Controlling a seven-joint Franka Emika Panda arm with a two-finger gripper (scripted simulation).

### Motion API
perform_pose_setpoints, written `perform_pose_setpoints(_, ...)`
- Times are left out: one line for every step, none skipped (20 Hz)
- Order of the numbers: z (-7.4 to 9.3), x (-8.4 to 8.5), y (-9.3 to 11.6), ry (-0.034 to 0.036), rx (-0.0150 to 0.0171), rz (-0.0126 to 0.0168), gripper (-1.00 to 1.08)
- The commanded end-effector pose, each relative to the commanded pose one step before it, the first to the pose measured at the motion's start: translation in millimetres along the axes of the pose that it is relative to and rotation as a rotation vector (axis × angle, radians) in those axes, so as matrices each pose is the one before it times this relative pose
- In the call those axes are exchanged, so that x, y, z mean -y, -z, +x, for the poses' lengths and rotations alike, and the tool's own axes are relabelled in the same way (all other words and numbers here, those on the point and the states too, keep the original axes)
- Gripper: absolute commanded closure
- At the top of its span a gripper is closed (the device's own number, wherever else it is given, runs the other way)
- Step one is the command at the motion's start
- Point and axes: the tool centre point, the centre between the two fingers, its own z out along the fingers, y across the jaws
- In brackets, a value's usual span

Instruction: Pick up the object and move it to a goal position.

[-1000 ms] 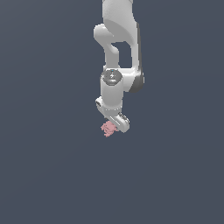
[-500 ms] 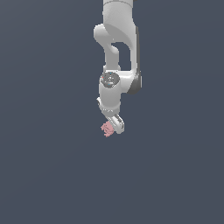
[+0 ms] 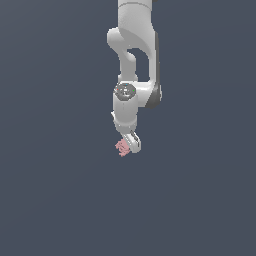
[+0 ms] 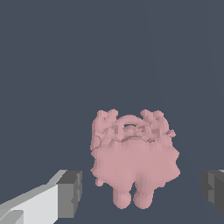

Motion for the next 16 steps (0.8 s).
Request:
perform_pose_setpoints(-0.17, -0.28, -4.09, -0.00036, 0.00022, -0.00052, -0.92)
perform_pose_setpoints(0.03, -0.15, -2.96, -0.00049, 0.00001, -0.00002, -0.92)
perform_pose_setpoints(-0.02, -0.16, -3.60, -0.00049, 0.00001, -0.00002, -0.92)
perform_pose_setpoints(-0.07, -0.17, -4.23, -0.00049, 0.00000, -0.00002, -0.92)
perform_pose_setpoints(-0.01, -0.23, -4.84, -0.00069, 0.00000, -0.00003, -0.92)
perform_pose_setpoints(-0.04, -0.22, -5.42, -0.00069, 0.00000, -0.00003, -0.92)
perform_pose_setpoints(-0.11, -0.14, -5.33, -0.00049, 0.00000, -0.00002, -0.92)
perform_pose_setpoints(-0.03, -0.09, -4.63, -0.00049, 0.00000, -0.00001, -0.92)
perform_pose_setpoints(0.05, -0.04, -3.93, -0.00049, 0.00000, 0.00000, -0.92)
perform_pose_setpoints(-0.12, 0.15, -3.25, 0.00000, 0.00000, 0.00000, -0.92)
perform_pose_setpoints(0.20, 0.05, -2.57, -0.00048, 0.00002, 0.00006, -0.92)
perform_pose_setpoints(0.01, 0.20, -1.97, 0.00000, 0.00000, 0.00000, -0.92)
perform_pose_setpoints(0.04, 0.18, -1.37, 0.00000, 0.00000, 0.00000, -0.92)
perform_pose_setpoints(0.04, 0.13, -0.80, 0.00000, 0.00000, 0.00000, -0.92)
perform_pose_setpoints(0.01, 0.05, -0.26, 0.00000, 0.00000, 0.00000, -0.92)
perform_pose_setpoints(0.00, 0.00, 0.00, 0.00000, 0.00000, 0.00000, 1.08)
